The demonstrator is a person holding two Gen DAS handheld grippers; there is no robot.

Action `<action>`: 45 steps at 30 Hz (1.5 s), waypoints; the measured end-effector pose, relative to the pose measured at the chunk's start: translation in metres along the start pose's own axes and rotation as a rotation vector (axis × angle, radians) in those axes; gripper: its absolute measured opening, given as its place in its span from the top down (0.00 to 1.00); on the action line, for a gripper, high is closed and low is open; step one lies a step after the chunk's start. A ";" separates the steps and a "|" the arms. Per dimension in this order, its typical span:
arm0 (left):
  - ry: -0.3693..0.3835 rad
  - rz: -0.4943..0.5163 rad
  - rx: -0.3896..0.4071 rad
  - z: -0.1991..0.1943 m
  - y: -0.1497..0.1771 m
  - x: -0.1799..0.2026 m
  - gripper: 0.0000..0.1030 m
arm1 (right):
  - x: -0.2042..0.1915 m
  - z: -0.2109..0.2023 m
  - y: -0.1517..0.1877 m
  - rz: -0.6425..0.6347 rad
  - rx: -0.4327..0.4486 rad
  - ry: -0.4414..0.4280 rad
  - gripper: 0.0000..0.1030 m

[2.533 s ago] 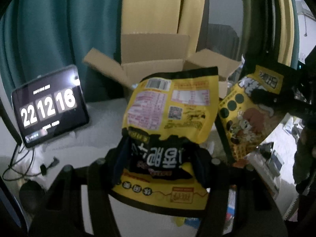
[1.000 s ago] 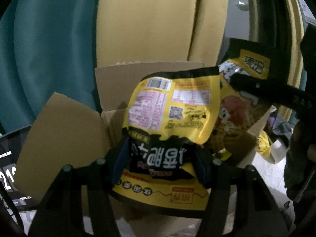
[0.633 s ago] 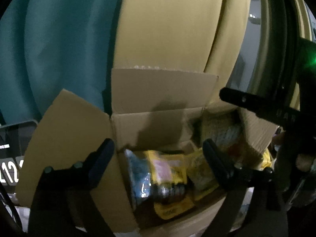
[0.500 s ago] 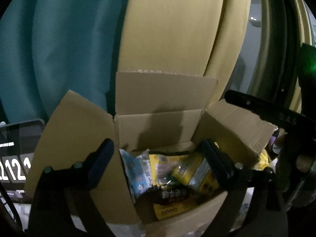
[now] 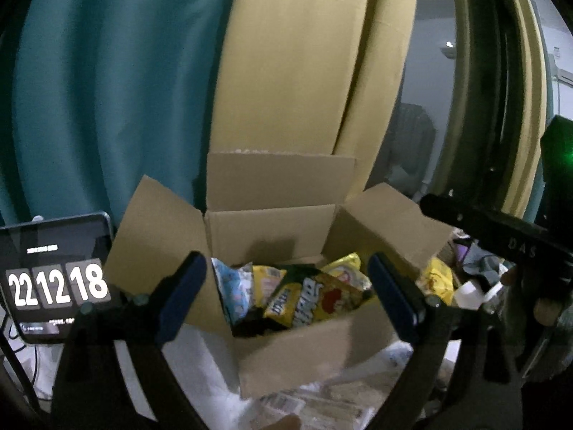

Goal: Organize snacks
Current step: 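Move both tools back to the pile and grasp the white bread bag with the right tool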

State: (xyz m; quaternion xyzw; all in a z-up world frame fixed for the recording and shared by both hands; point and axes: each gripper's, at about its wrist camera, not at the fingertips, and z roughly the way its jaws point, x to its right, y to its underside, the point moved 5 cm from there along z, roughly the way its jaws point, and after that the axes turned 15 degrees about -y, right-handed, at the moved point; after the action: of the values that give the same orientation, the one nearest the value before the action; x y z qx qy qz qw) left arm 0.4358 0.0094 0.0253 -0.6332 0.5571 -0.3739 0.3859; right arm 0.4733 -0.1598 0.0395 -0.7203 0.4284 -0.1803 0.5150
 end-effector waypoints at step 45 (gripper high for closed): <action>0.009 0.033 -0.170 -0.125 0.167 0.006 0.10 | -0.038 -0.148 0.183 0.144 -0.131 0.022 0.46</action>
State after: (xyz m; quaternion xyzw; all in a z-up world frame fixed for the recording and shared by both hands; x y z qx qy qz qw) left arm 0.2537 -0.0197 -0.0730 -0.6527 0.5988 -0.3218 0.3344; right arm 0.2687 -0.2355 -0.0578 -0.7177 0.4955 -0.1224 0.4738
